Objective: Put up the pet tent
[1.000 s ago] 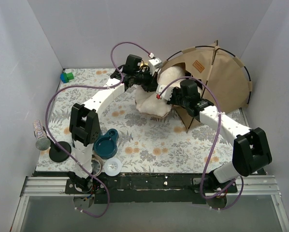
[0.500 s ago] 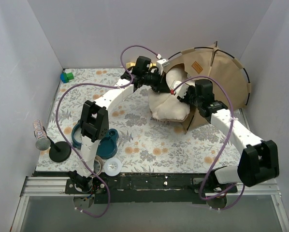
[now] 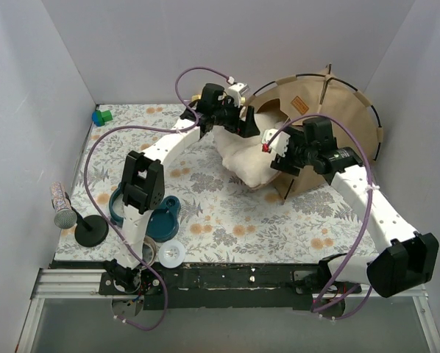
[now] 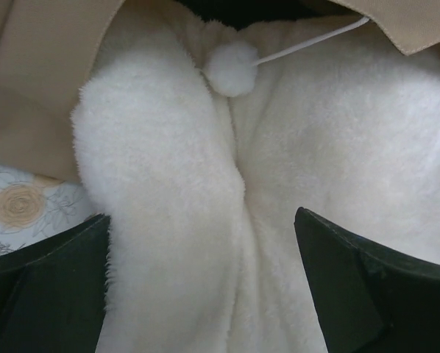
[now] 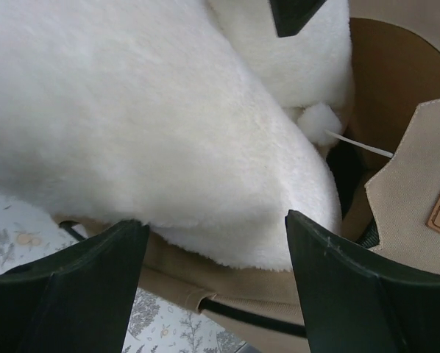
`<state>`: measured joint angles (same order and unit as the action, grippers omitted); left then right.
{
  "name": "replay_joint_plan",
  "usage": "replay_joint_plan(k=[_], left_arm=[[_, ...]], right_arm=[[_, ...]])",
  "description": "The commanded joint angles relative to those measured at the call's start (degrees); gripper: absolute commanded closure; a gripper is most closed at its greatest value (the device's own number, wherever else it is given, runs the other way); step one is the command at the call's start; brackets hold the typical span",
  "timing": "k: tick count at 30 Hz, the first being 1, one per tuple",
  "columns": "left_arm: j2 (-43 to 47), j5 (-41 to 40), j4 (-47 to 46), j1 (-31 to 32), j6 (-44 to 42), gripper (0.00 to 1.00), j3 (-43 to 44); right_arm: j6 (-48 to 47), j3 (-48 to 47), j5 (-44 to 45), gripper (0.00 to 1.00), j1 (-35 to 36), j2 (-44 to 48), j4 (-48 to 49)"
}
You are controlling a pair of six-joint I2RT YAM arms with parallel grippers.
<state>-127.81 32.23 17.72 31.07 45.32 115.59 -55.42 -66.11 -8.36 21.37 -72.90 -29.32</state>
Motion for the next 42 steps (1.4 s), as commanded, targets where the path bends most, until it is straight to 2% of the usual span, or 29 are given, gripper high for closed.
replay_joint_plan(k=[1,3,6,11,14,19,23,29,34,35,37,38,42], left_arm=[[11.7,4.1,0.6,-2.2,-0.8,0.02,0.1],[14.7,4.1,2.9,-3.6,0.0,0.02,-0.7],[20.1,4.2,3.6,-6.0,1.6,0.02,-7.9],[26.2,5.6,6.8,-12.2,5.0,0.02,-19.7],[28.1,7.6,9.1,-14.1,6.5,0.02,-27.3],[31.7,9.7,1.2,-14.1,12.7,0.02,-40.1],[28.2,10.9,-4.8,-14.2,17.3,0.02,-41.1],[21.6,7.7,-16.4,-14.3,28.1,0.02,-40.7],[14.5,5.2,-18.9,-13.8,28.8,0.06,-36.9],[13.0,4.8,-19.1,-13.8,29.0,0.07,-36.1],[10.7,5.1,-19.9,-13.8,30.0,0.09,-33.9],[9.9,5.7,-21.2,-13.5,30.5,0.12,-33.1],[9.2,8.4,-26.3,-10.6,27.9,0.33,-29.4]], right_arm=[[-1.0,-6.1,-8.7,0.17,0.6,5.0,-12.9],[-0.6,-6.9,-11.2,0.17,0.5,6.7,-16.1],[0.5,-6.8,-13.6,0.18,1.3,8.7,-18.5],[6.8,-3.4,-4.0,0.21,12.0,9.7,-17.5],[9.1,1.5,1.7,0.21,18.1,11.5,-12.9],[8.8,6.2,7.7,0.21,21.3,11.2,-6.3],[4.8,12.2,10.6,0.20,23.6,12.6,-0.6],[1.4,18.2,15.0,0.19,26.3,13.7,8.3],[1.2,20.3,22.8,0.21,26.5,10.9,17.8],[1.2,20.2,23.9,0.22,26.5,10.4,18.8],[1.2,20.0,25.0,0.32,26.5,9.5,20.3],[1.3,19.9,25.3,0.43,26.5,9.4,21.0],[-0.5,19.6,28.0,0.69,26.2,8.0,25.0]])
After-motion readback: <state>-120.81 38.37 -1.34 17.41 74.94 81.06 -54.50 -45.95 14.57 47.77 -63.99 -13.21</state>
